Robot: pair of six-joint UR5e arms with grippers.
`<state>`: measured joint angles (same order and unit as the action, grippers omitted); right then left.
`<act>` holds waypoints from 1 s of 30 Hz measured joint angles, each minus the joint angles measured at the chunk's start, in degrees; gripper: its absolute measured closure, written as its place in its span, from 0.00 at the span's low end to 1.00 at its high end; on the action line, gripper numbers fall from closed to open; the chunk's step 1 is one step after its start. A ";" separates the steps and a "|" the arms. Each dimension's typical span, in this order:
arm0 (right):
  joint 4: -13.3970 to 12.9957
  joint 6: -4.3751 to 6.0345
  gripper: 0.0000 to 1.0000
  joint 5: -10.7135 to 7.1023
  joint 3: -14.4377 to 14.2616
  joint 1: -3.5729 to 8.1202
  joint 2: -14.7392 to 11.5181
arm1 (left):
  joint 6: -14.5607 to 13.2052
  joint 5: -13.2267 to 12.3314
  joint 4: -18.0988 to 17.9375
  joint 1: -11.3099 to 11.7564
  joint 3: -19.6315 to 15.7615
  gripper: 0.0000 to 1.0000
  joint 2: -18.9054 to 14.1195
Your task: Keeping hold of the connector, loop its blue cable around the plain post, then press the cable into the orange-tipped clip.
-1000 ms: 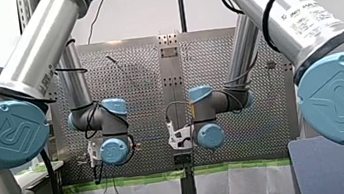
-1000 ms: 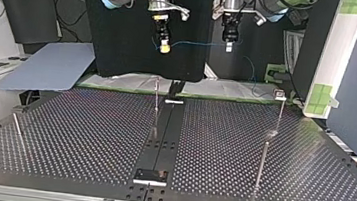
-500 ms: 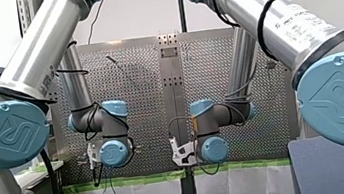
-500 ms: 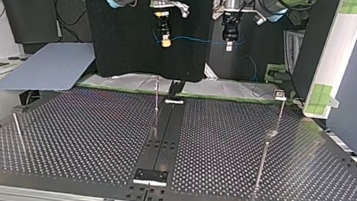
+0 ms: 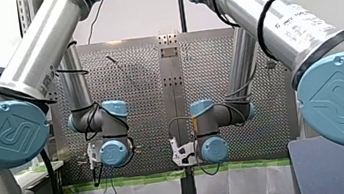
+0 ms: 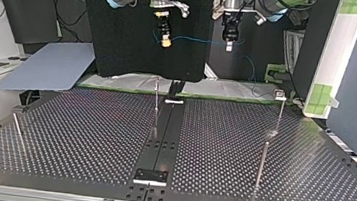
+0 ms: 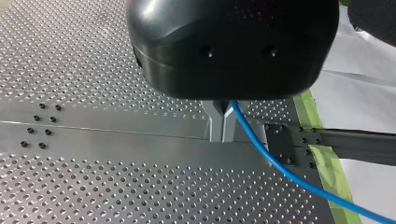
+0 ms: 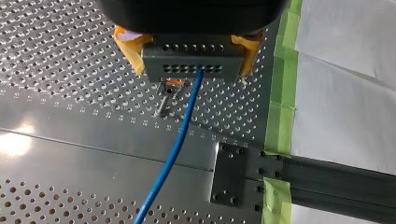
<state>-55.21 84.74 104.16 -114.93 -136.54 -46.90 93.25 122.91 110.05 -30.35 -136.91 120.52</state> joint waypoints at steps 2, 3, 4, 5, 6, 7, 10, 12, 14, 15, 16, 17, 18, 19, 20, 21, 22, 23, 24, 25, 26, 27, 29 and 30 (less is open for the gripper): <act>0.00 0.00 1.00 0.00 0.00 0.00 0.00 | 0.00 0.00 0.00 0.00 0.00 1.00 0.00; 0.00 0.00 1.00 0.00 0.00 0.00 0.00 | 0.00 0.00 0.00 0.00 0.00 1.00 0.00; 0.00 0.00 1.00 0.00 0.00 0.00 0.00 | 0.00 0.00 0.00 0.00 0.00 1.00 0.00; 0.00 0.00 1.00 0.00 0.00 0.00 0.00 | 0.00 0.00 0.00 0.00 0.00 1.00 0.00; 0.00 0.00 1.00 0.00 0.00 0.00 0.00 | 0.00 0.00 0.00 0.00 0.00 1.00 0.00; 0.00 0.00 1.00 0.00 0.00 0.00 0.00 | 0.00 0.00 0.00 0.00 0.00 1.00 0.00; 0.13 0.12 1.00 -0.12 -0.10 0.00 -0.11 | -0.04 0.28 -0.12 -0.27 -0.29 1.00 -0.29; 0.67 0.66 1.00 -0.52 -0.03 -0.09 -0.65 | 0.23 0.95 -0.06 -0.95 -0.74 1.00 -0.95; 1.56 1.57 1.00 -0.54 0.59 -0.44 -1.57 | 0.89 1.83 0.45 -1.83 -0.94 1.00 -1.83; 2.03 2.02 1.00 -0.52 0.97 -0.56 -2.03 | 1.17 2.19 0.78 -2.25 -0.99 1.00 -2.26; 2.48 2.47 1.00 -0.51 1.37 -0.65 -2.48 | 1.42 2.47 1.18 -2.61 -1.01 1.00 -2.70; 3.10 3.11 1.00 -0.58 1.88 -0.74 -3.12 | 1.67 2.74 1.77 -2.93 -1.01 1.00 -3.33; 3.63 3.62 1.00 -0.72 2.19 -0.79 -3.62 | 1.81 2.88 2.22 -3.06 -0.98 1.00 -3.84; 4.16 4.15 1.00 -0.95 2.47 -0.82 -4.15 | 1.90 3.01 2.71 -3.13 -0.93 1.00 -4.34; 4.89 4.89 1.00 -1.29 2.80 -0.77 -4.89 | 1.99 3.16 3.38 -3.15 -0.79 1.00 -4.99; 5.44 5.44 1.00 -1.52 3.05 -0.72 -5.43 | 2.03 3.26 3.84 -3.14 -0.63 1.00 -5.49; 5.98 5.97 1.00 -1.70 3.34 -0.67 -5.97 | 2.07 3.39 4.32 -3.10 -0.40 1.00 -5.98; 6.69 6.65 1.00 -1.85 3.79 -0.57 -6.71 | 2.12 3.64 5.01 -3.04 0.00 1.00 -6.64; 7.25 7.04 1.00 -1.94 4.12 -0.52 -7.24 | 2.15 3.88 5.48 -2.97 0.34 1.00 -7.13; 7.76 7.33 1.00 -1.99 4.44 -0.46 -7.75 | 2.15 4.18 5.94 -2.91 0.70 1.00 -7.61; 8.43 7.59 1.00 -2.04 4.94 -0.38 -8.44 | 2.11 4.67 6.62 -2.82 1.26 1.00 -8.27; 8.97 7.73 1.00 -2.07 5.39 -0.33 -8.97 | 2.04 5.06 7.11 -2.77 1.69 1.00 -8.74; 10.18 7.89 1.00 -2.09 6.47 -0.23 -10.19 | 1.79 6.11 8.23 -2.69 2.77 1.00 -9.89; 10.67 7.93 1.00 -2.10 6.92 -0.18 -10.67 | 1.75 6.61 8.78 -2.66 3.29 1.00 -10.42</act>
<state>-44.54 92.67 102.06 -108.01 -136.72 -57.57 95.00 129.52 118.83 -33.01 -133.62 110.11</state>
